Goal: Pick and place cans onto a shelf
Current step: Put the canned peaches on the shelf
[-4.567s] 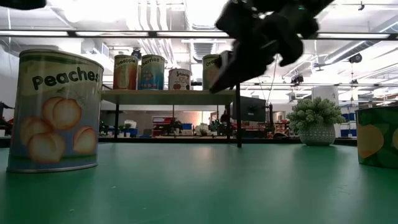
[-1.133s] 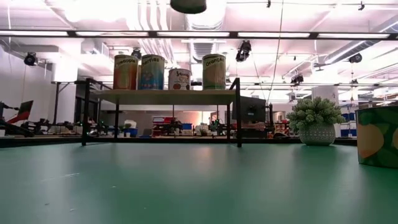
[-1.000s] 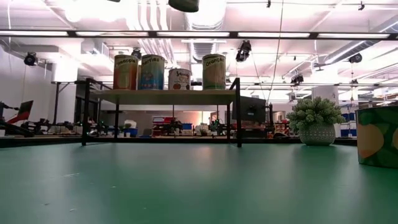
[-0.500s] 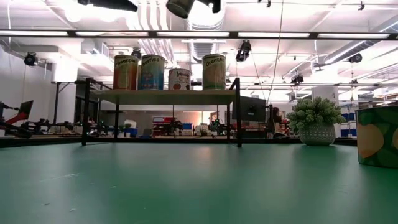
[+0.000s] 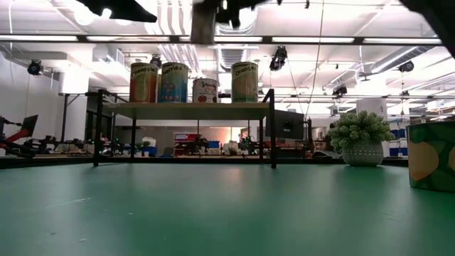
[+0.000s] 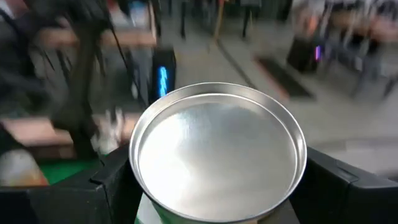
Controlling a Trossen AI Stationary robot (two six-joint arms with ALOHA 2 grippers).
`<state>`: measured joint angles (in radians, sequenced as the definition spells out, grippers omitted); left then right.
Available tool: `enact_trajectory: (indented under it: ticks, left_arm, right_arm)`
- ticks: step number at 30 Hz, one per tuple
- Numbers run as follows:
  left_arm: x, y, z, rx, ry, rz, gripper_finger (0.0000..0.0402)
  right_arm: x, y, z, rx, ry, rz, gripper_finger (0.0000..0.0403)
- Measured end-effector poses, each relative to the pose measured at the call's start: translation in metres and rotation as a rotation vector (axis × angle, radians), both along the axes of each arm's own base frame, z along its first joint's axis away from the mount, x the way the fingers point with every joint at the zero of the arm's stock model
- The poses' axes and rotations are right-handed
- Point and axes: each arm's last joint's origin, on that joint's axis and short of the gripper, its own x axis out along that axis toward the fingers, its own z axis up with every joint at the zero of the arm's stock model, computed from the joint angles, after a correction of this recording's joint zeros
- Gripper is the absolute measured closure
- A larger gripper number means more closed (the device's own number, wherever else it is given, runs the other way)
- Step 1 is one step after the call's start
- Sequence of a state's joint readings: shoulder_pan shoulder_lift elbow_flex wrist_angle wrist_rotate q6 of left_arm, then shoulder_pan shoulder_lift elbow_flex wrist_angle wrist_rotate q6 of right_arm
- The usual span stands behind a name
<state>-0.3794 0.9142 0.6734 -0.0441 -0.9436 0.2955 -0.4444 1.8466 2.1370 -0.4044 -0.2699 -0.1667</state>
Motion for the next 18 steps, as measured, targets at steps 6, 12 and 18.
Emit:
enact_trajectory:
  ticks: [6,12,18]
  left_arm:
    - [0.000,0.000,0.000,0.003,0.004,0.002,0.0402]
    - [-0.002,0.002,0.000,0.032,0.002,0.079,0.0402]
    - [-0.009,0.007,0.004,0.087,-0.035,0.302,0.0402]
  right_arm:
    - [0.001,-0.031,-0.032,0.068,0.119,-0.063,0.0103]
    - [0.017,-0.042,-0.059,0.057,0.134,-0.058,0.0103]
    - [0.036,-0.054,-0.090,0.066,0.135,-0.022,0.0103]
